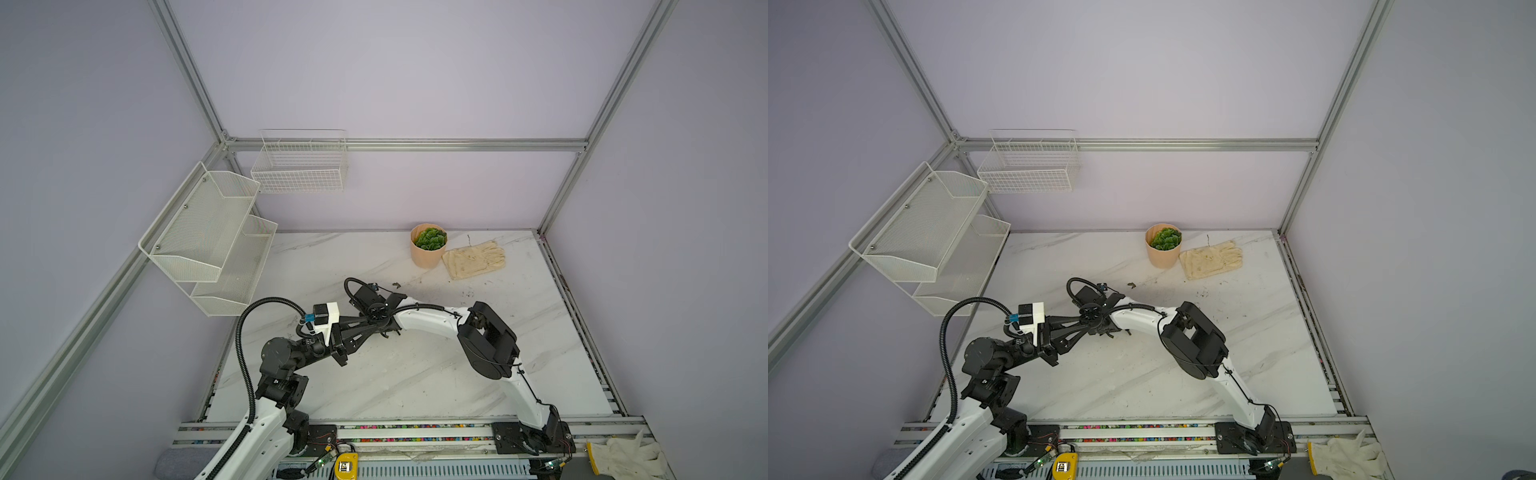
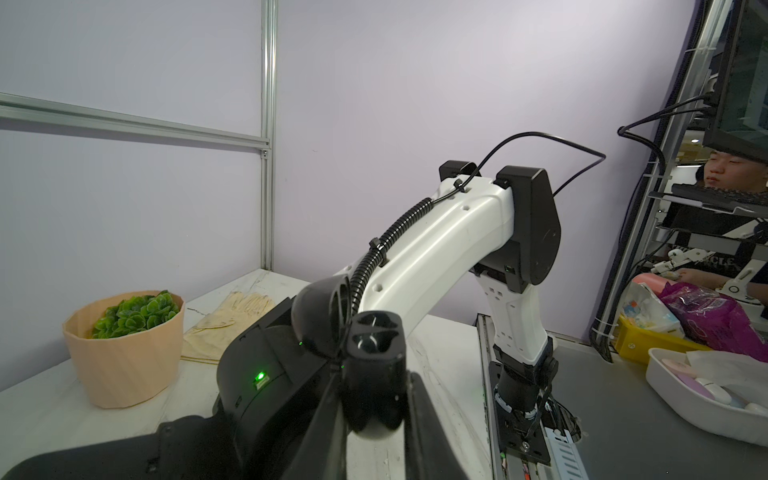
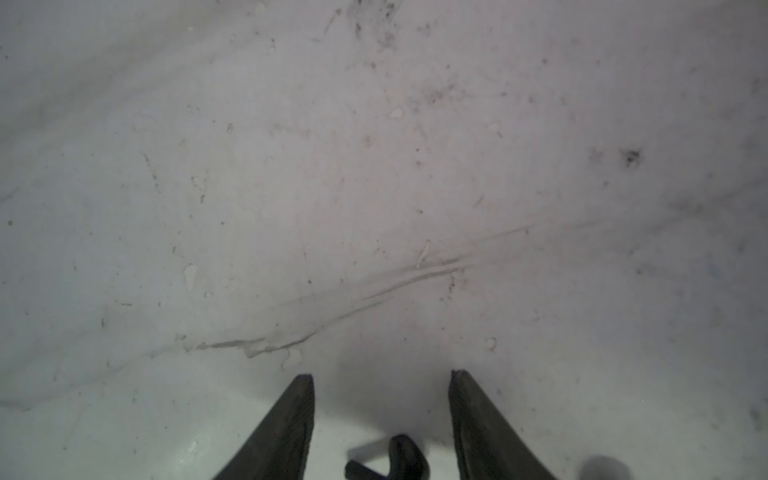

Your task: Insert the wireless bluetooth earbuds into the charging case

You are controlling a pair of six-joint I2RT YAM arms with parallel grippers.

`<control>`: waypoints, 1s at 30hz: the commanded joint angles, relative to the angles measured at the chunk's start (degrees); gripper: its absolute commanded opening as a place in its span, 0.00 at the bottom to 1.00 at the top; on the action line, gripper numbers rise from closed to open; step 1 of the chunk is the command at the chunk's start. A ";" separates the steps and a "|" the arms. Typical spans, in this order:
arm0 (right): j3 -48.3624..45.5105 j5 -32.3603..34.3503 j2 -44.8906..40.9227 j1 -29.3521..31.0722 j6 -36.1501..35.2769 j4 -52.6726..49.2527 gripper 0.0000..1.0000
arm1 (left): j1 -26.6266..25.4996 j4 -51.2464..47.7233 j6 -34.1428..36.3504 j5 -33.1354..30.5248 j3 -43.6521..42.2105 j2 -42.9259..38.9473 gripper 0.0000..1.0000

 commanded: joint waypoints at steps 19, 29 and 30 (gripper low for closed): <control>2.37 6.82 0.87 2.50 -2.05 -9.84 0.49 | 0.30 1.91 -0.58 0.21 -1.63 -0.71 0.00; 1.23 5.98 -0.10 2.92 -2.36 -9.02 0.42 | 0.30 1.70 -0.41 0.16 -1.63 -0.56 0.00; 1.24 5.88 -0.13 2.94 -2.36 -8.95 0.41 | 0.29 1.65 -0.41 0.12 -1.63 -0.64 0.00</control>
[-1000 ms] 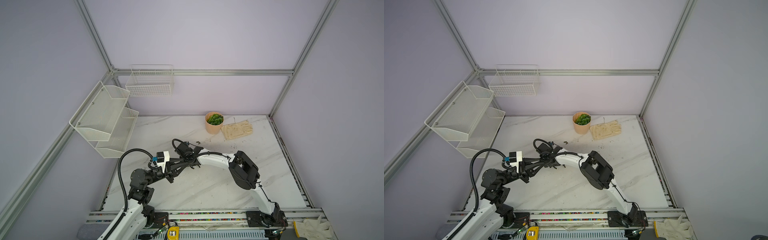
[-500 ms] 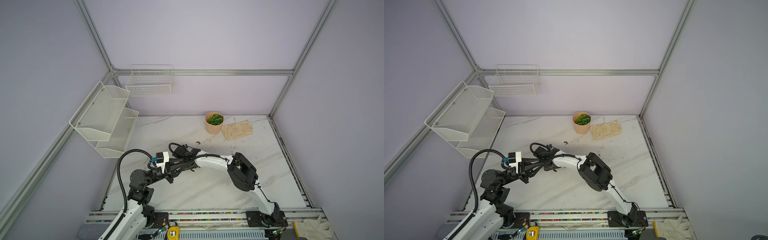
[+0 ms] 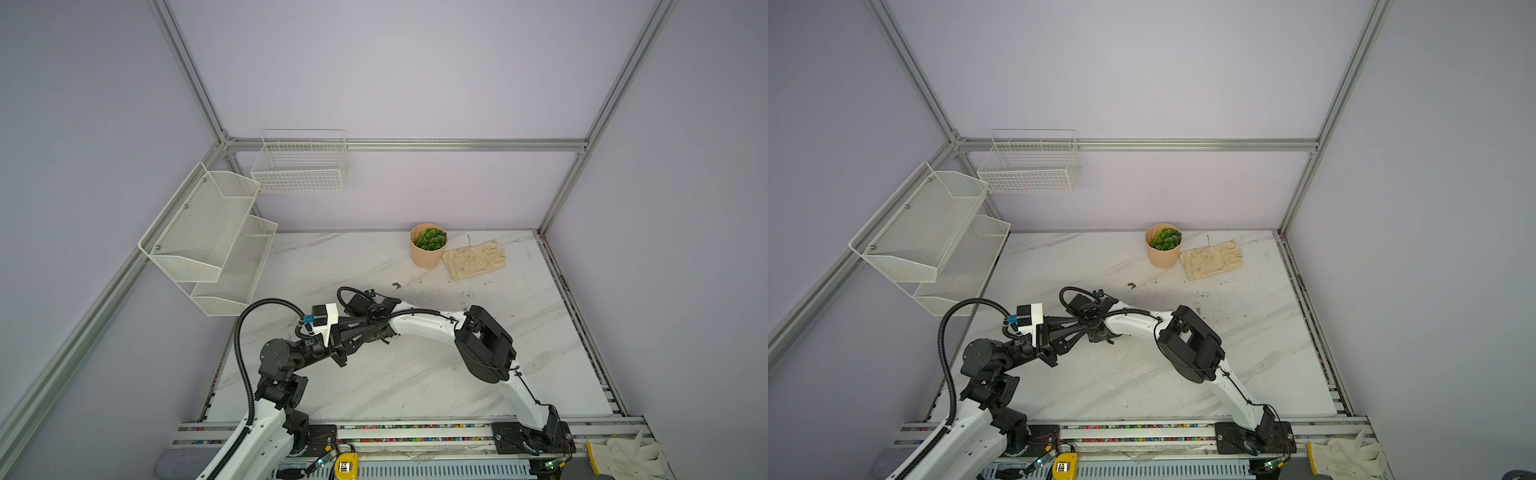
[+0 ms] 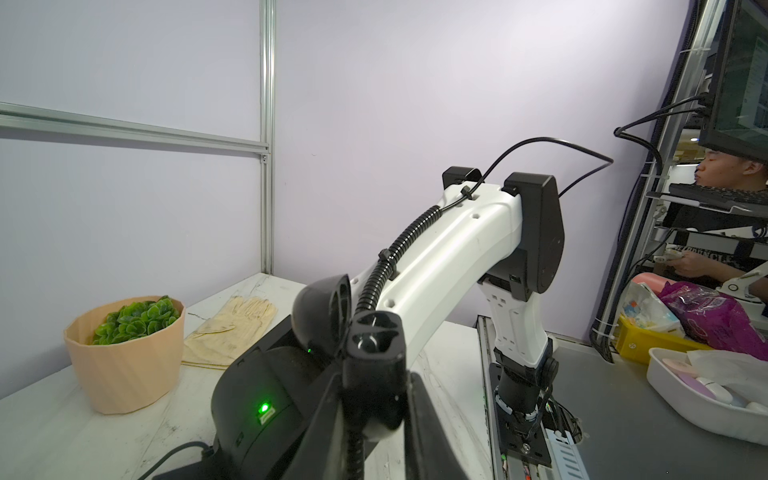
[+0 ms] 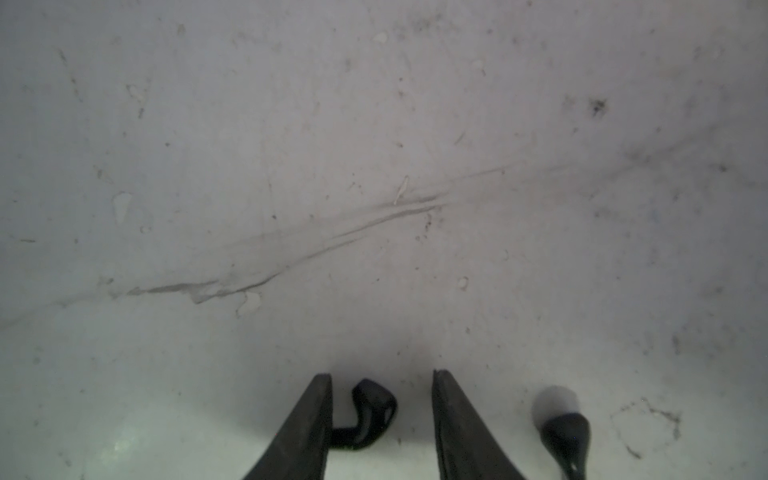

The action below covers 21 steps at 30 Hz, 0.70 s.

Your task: Insert the wireless bluetooth earbuds into the charging case

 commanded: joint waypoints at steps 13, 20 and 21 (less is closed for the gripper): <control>-0.54 -1.38 -0.18 0.62 0.20 -0.17 0.31 | 0.33 1.14 -0.25 -0.04 -1.64 -0.73 0.00; -0.05 -1.94 0.56 0.44 -0.43 0.39 0.29 | 0.33 0.99 -0.25 -0.04 -1.67 -0.82 0.00; -0.02 -1.92 0.60 0.36 -0.43 0.44 0.28 | 0.31 0.92 -0.25 -0.01 -1.61 -0.90 0.00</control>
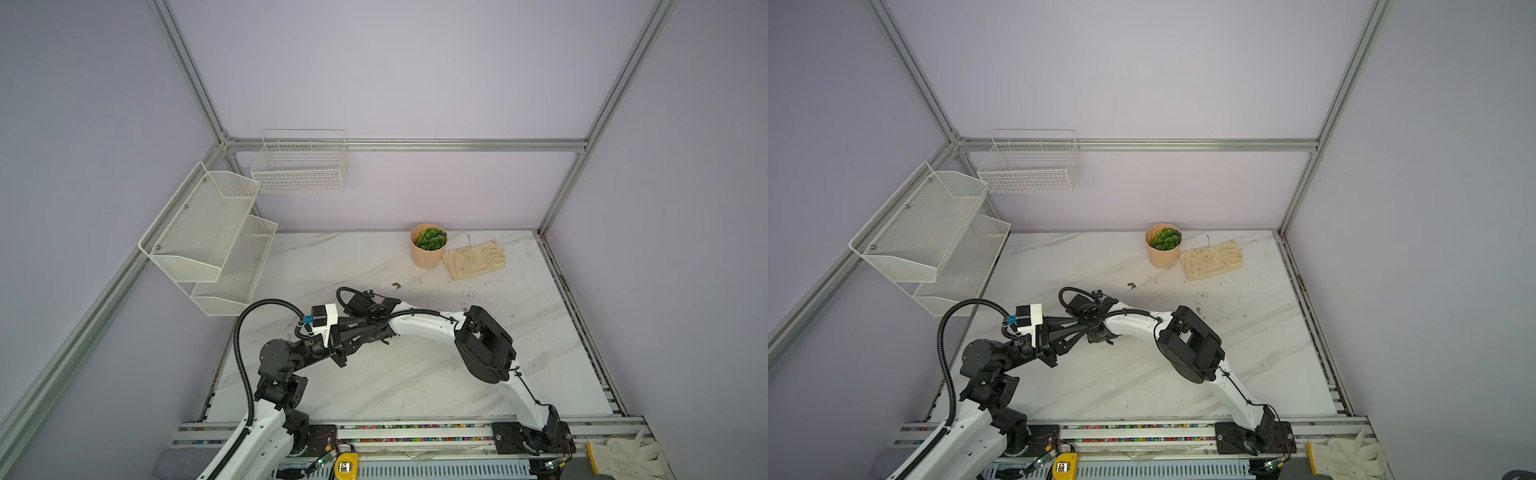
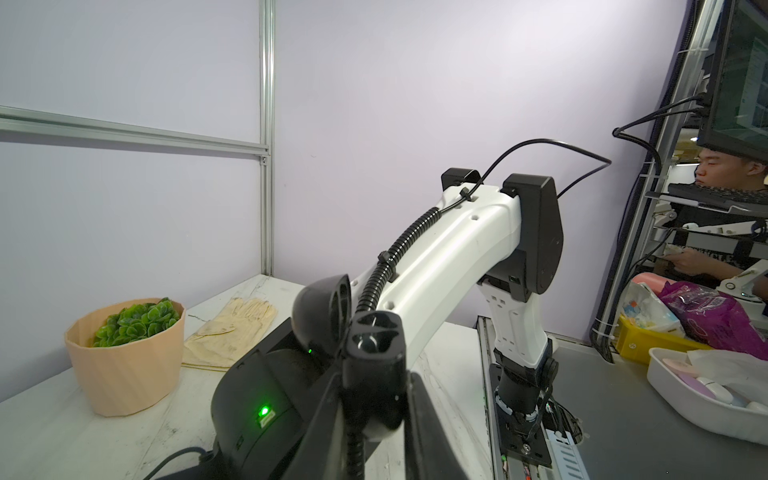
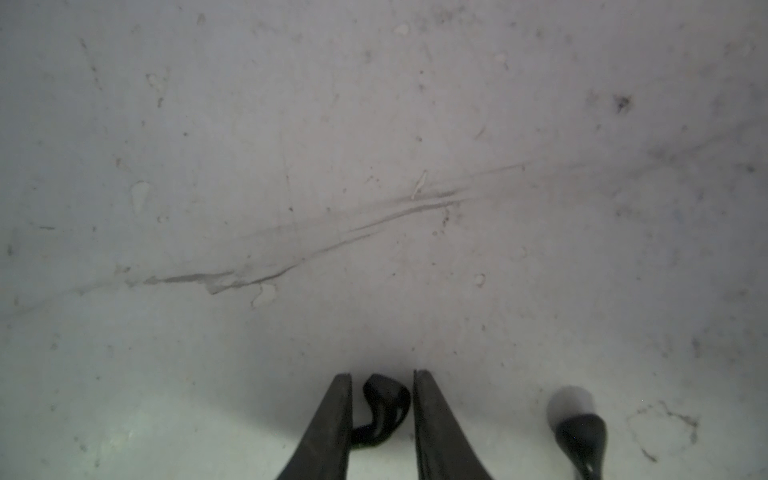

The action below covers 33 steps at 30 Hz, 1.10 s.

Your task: Insert the wireless bluetooth earbuds into the charging case

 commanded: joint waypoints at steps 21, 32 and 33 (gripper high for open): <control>-1.63 -0.78 -0.16 -0.28 -1.45 1.95 0.22 | 0.29 0.76 -0.17 -0.19 -1.62 -0.63 0.00; -7.04 1.73 -6.38 -2.54 -2.92 5.33 0.22 | 0.32 0.83 -0.38 -2.00 -1.63 -0.69 0.00; -7.71 2.02 -6.97 -2.72 -3.04 5.84 0.22 | 0.31 0.99 -0.64 -2.42 -1.73 -0.60 0.00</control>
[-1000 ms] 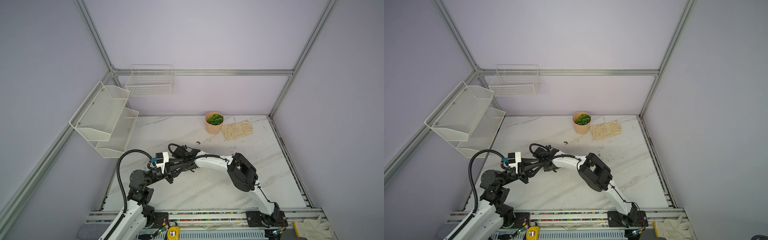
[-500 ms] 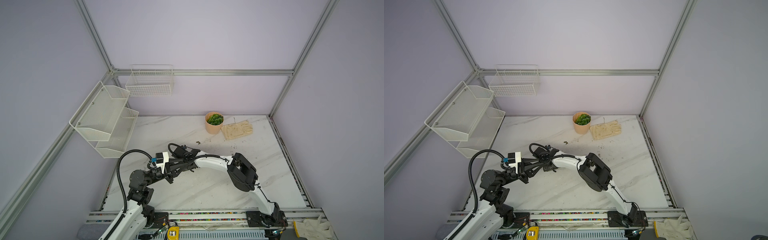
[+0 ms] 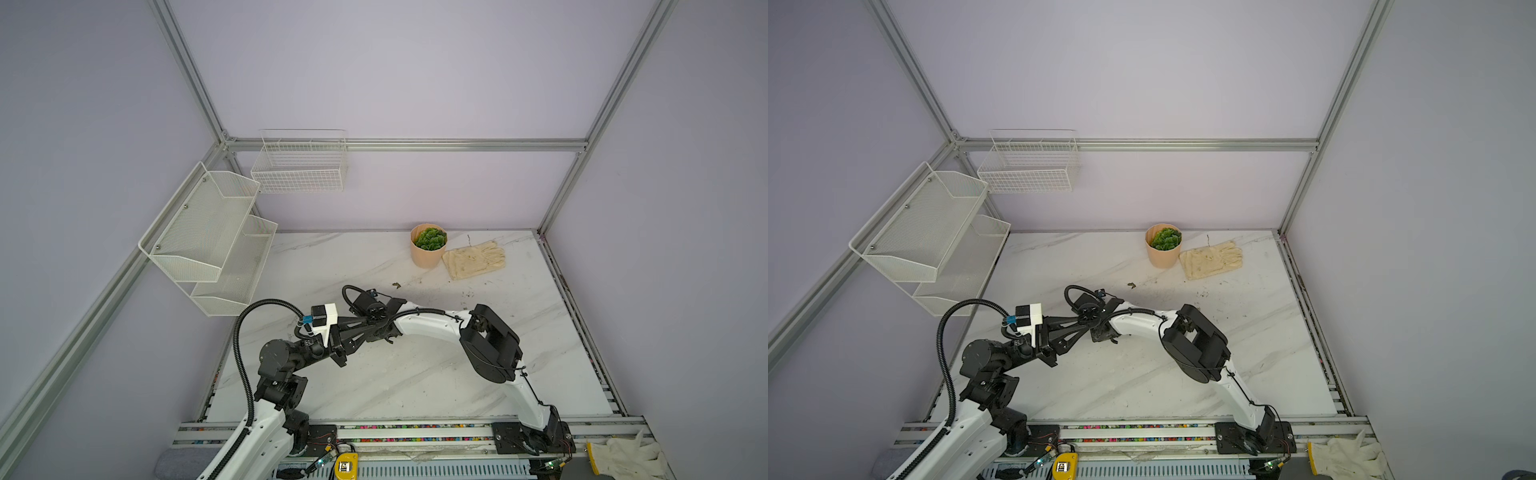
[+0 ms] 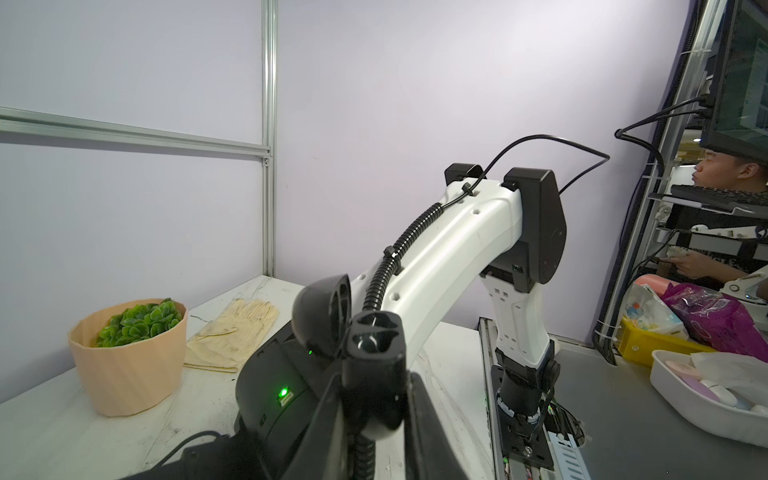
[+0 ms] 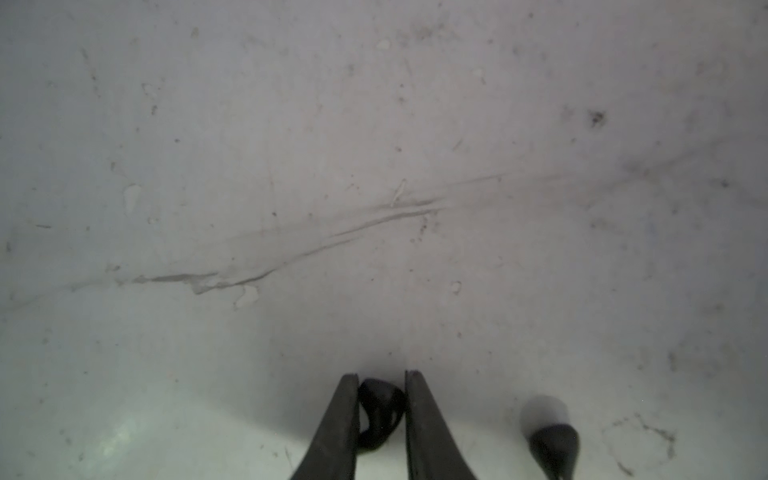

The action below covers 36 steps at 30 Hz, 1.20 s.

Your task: Insert the wireless bluetooth earbuds into the charging case

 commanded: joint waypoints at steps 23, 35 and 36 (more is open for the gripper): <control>-13.07 9.31 -25.14 -6.11 -11.70 6.10 0.22 | 0.29 10.99 -4.93 -6.74 -1.02 7.56 0.00; -6.69 14.22 -35.97 -5.84 -22.83 -1.04 0.20 | 0.17 19.81 -5.61 -6.64 0.29 15.11 0.00; -6.29 14.75 -36.98 -5.45 -23.53 -1.28 0.20 | 0.11 20.30 -5.69 -6.42 0.42 15.55 0.00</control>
